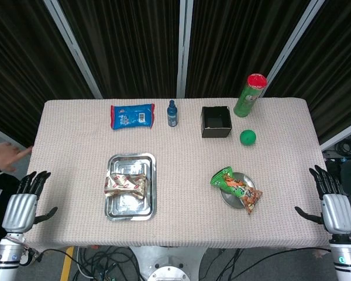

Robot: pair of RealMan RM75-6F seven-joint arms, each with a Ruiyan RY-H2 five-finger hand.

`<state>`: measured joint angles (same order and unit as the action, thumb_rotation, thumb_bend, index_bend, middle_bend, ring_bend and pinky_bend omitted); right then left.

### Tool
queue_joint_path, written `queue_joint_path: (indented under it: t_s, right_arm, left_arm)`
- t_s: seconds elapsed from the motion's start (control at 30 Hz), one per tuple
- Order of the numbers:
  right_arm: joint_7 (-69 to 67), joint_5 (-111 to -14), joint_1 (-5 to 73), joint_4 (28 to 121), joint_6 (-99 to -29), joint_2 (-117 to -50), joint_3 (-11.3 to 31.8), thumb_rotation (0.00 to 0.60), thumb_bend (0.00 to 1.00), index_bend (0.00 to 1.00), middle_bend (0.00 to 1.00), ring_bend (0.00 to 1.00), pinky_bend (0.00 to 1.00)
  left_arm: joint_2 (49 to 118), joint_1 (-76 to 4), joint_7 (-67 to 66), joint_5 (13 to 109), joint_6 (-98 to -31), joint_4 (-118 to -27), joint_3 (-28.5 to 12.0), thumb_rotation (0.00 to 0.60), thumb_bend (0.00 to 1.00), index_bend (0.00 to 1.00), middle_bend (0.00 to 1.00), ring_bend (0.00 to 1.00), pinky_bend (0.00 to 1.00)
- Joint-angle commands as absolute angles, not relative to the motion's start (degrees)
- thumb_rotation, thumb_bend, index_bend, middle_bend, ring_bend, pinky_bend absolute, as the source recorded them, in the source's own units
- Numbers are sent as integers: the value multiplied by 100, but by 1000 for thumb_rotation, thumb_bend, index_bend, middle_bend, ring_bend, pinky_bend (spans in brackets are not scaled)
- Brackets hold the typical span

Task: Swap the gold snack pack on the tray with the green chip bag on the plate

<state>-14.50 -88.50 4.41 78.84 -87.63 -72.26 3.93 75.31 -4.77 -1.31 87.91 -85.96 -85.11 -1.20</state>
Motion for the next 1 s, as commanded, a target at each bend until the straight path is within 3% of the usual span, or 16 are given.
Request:
queue_joint_path:
  t_s: [0.03, 0.37, 0.73, 1.0]
  right_arm:
    - [-1450, -8851, 437, 7908, -8780, -7207, 400, 600, 0, 0, 0, 0, 0]
    - [-1414, -8739, 439, 7975, -8746, -7188, 455, 600, 0, 0, 0, 0, 0]
    - [-1342, -8663, 507, 8141, -8670, -6965, 549, 600, 0, 0, 0, 0, 0]
    - [-1533, -8557, 511, 7983, -8580, -6984, 566, 600, 0, 0, 0, 0, 0]
  left_arm:
    - [7516, -467, -150, 8800, -8602, -8527, -103, 600, 159, 101, 89, 13, 91]
    - [7538, -791, -194, 9074, -8339, -8786, -133, 600, 153, 101, 89, 14, 90]
    - [8250, -1646, -715, 9080, -7229, -9359, -284, 600, 143, 98, 84, 13, 88]
    - [8807, -2267, -1305, 8585, -6445, -9096, -600, 600, 143, 89, 66, 8, 87]
